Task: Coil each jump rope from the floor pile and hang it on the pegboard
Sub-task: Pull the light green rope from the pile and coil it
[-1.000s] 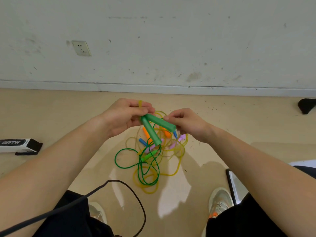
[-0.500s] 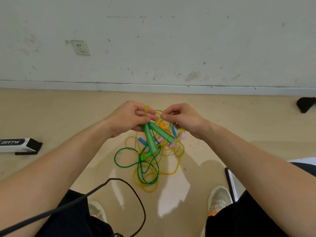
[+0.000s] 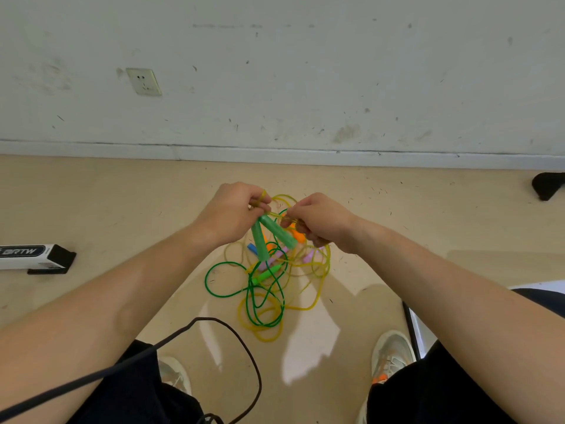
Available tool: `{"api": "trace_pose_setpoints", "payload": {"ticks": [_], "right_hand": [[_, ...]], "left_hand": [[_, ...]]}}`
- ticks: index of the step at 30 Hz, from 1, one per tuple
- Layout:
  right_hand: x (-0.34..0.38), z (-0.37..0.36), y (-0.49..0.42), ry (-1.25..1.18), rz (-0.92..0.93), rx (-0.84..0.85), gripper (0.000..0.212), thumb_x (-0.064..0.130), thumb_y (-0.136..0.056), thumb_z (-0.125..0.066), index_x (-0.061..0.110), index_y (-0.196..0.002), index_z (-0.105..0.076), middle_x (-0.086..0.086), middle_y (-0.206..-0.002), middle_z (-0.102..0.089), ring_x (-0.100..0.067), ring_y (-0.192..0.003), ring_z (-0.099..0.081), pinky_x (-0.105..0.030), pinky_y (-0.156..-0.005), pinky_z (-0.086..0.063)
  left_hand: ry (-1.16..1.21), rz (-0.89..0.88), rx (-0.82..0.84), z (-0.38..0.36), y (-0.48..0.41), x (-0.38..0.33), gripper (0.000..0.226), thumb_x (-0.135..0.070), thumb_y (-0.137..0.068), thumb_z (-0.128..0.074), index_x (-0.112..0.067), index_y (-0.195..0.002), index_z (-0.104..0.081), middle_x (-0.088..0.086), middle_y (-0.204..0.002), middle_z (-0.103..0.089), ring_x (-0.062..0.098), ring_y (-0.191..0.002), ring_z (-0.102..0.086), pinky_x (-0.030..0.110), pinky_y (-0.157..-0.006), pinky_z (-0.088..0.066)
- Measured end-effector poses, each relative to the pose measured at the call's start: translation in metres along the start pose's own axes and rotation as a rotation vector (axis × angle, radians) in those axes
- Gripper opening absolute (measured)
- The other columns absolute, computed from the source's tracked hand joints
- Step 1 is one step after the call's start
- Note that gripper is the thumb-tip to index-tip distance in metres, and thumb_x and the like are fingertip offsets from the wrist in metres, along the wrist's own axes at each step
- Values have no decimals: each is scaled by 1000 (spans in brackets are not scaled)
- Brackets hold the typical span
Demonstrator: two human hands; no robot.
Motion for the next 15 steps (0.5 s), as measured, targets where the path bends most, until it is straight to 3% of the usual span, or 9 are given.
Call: {"api": "trace_pose_setpoints", "payload": {"ticks": [3, 7, 11, 15], "right_hand": [[3, -12, 7, -184, 26, 11, 17, 14, -97, -51, 6, -94, -66, 1, -55, -46, -14, -41, -41, -20, -43, -37], [-6, -34, 12, -338, 35, -19, 15, 19, -98, -53, 10, -95, -65, -4, -62, -62, -19, -47, -56, -31, -56, -51], [-12, -37, 11, -131, 146, -148, 17, 25, -97, -58, 13, -91, -68, -6, -66, -71, -23, -50, -64, -37, -56, -57], [-10, -35, 13, 109, 262, -250, 19, 29, -96, -60, 14, -87, -69, -4, -67, -71, -23, -53, -70, -44, -58, -60]], "left_hand": [[31, -72, -182, -7, 2, -2, 24, -2, -93, -61, -10, -112, -72, -7, -90, -70, 12, -91, -70, 32, -93, -55], [372, 47, -370, -12, 5, -9, 22, 1, -91, -62, -13, -104, -72, -4, -90, -74, 8, -91, -72, 36, -85, -60], [798, 317, -340, -19, 8, -13, 18, 3, -93, -62, -12, -103, -67, 1, -93, -75, 17, -88, -73, 33, -75, -63], [945, 444, -292, -18, 10, -12, 15, -2, -92, -67, -7, -106, -66, 6, -100, -74, 22, -88, -73, 25, -65, -60]]}}
Point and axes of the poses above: each hand's wrist, its own y-axis away from the middle knuckle, its own z-axis out of the back of the hand, x = y × z, the point moved 2 cm from there along -y, towards the middle knuckle
